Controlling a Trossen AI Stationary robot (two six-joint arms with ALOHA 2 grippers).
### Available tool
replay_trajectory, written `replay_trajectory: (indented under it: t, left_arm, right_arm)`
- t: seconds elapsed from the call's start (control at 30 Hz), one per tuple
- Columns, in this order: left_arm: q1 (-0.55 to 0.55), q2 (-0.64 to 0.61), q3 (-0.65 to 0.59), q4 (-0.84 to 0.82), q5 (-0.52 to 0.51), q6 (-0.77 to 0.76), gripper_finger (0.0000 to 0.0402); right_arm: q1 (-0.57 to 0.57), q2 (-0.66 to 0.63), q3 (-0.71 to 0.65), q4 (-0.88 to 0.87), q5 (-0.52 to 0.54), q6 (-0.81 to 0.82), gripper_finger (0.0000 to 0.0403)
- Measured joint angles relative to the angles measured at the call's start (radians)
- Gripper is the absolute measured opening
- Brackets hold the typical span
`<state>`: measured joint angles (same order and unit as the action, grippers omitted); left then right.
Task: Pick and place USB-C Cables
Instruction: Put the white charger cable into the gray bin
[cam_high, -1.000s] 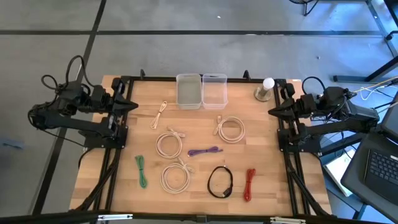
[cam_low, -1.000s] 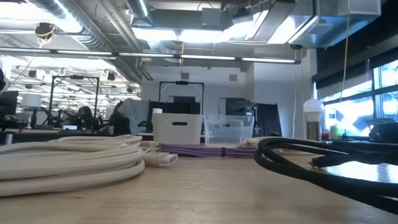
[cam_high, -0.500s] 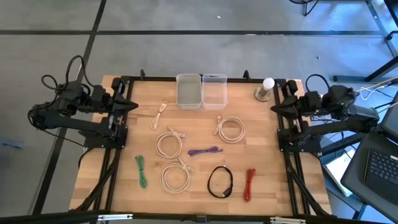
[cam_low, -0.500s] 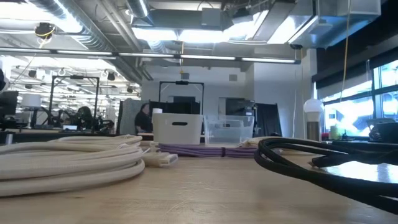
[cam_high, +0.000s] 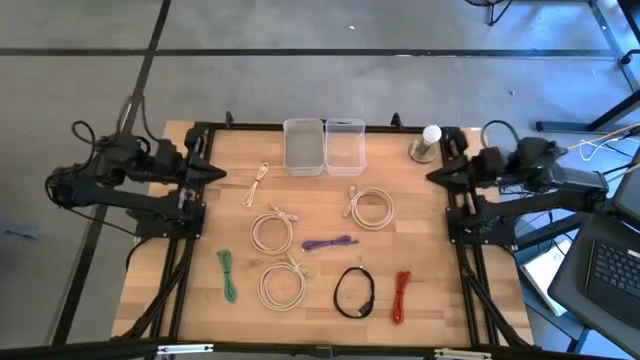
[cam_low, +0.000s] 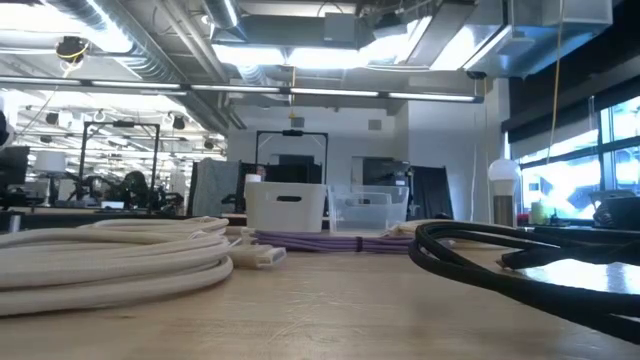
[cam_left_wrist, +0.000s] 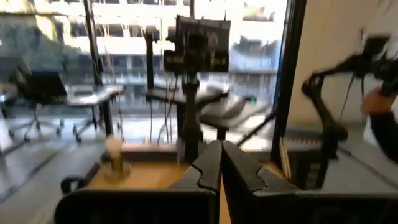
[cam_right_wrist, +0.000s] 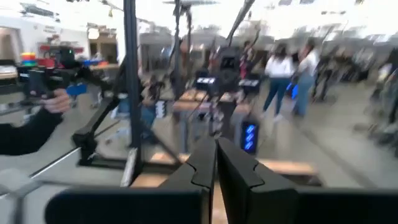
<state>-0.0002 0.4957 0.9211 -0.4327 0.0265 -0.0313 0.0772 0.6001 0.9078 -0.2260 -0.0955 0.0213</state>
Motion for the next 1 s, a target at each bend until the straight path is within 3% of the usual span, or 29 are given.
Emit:
replay_trajectory:
  t: [0.2,0.47,0.57,0.73,0.83,1.0]
  left_arm:
    - [0.000,0.127,-0.001,-0.268,-0.095,-0.015,0.0004]
    - [0.000,0.357,-0.002,-0.547,-0.410,-0.260,0.0004]
    - [0.007,0.429,-0.042,-0.559,-0.494,-0.328,0.0004]
    - [0.100,0.537,-0.144,-0.539,-0.525,-0.465,0.0004]
    - [0.192,0.594,-0.207,-0.447,-0.516,-0.519,0.0011]
    - [0.343,0.691,-0.280,-0.182,-0.339,-0.468,0.0043]
  right_arm:
    - [0.000,0.159,0.000,-0.029,-0.032,0.057,0.0021]
    - [0.000,0.371,0.000,-0.036,-0.028,0.053,0.0021]
    - [0.000,0.415,0.000,-0.039,-0.016,0.054,0.0021]
    - [0.000,0.434,0.000,-0.110,0.060,0.077,0.0021]
    - [0.000,0.433,0.000,-0.137,0.077,0.082,0.0021]
    - [0.000,0.433,0.000,-0.153,0.077,0.098,0.0021]
